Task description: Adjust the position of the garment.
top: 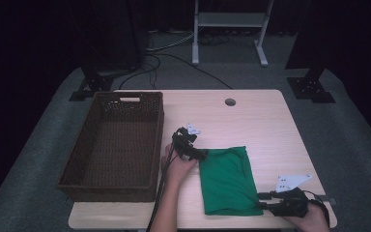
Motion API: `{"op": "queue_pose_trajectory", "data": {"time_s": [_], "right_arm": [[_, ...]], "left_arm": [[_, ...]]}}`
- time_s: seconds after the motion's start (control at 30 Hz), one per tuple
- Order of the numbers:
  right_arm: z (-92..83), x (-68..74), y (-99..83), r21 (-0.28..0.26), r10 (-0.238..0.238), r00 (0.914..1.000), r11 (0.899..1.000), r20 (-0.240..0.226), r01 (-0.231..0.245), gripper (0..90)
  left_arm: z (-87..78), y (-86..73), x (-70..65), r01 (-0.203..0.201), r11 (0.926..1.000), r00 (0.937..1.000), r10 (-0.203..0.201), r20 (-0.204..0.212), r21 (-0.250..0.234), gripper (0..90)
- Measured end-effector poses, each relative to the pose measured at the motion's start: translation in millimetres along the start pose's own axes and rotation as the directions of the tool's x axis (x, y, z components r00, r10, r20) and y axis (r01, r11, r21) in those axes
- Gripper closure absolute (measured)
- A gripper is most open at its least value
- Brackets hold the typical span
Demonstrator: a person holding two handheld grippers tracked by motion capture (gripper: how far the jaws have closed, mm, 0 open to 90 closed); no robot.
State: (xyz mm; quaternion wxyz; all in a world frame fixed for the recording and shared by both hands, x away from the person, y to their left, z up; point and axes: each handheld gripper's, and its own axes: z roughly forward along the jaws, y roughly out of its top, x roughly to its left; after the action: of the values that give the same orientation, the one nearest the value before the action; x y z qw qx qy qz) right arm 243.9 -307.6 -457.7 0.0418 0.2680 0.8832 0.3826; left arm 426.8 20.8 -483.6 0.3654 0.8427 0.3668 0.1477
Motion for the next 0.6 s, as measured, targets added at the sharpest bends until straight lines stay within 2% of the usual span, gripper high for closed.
{"op": "queue_pose_trajectory", "data": {"time_s": [0.13,0.27,0.43,0.6], "right_arm": [[-1.8,-11.1,10.2,-0.055,0.024,0.9990,0.998,0.038,-0.021,50.5],[0.0,-27.1,24.7,-0.094,0.043,0.9962,0.995,0.076,-0.036,52.5],[10.1,-50.4,44.8,-0.115,0.065,0.9920,0.992,0.108,-0.052,55.7],[25.7,-70.9,61.8,-0.107,0.085,0.9891,0.992,0.120,-0.072,57.9]], "left_arm": [[0.1,0.0,0.0,0.000,1.0000,1.0000,0.000,0.000,-0.001,0.0],[-0.1,0.0,0.0,0.000,1.0000,1.0000,0.000,0.000,0.001,0.0],[0.0,0.0,0.0,0.001,1.0000,1.0000,-0.001,0.000,0.000,0.0],[0.0,0.0,0.0,0.001,1.0000,1.0000,-0.001,0.000,0.000,0.0]]}}
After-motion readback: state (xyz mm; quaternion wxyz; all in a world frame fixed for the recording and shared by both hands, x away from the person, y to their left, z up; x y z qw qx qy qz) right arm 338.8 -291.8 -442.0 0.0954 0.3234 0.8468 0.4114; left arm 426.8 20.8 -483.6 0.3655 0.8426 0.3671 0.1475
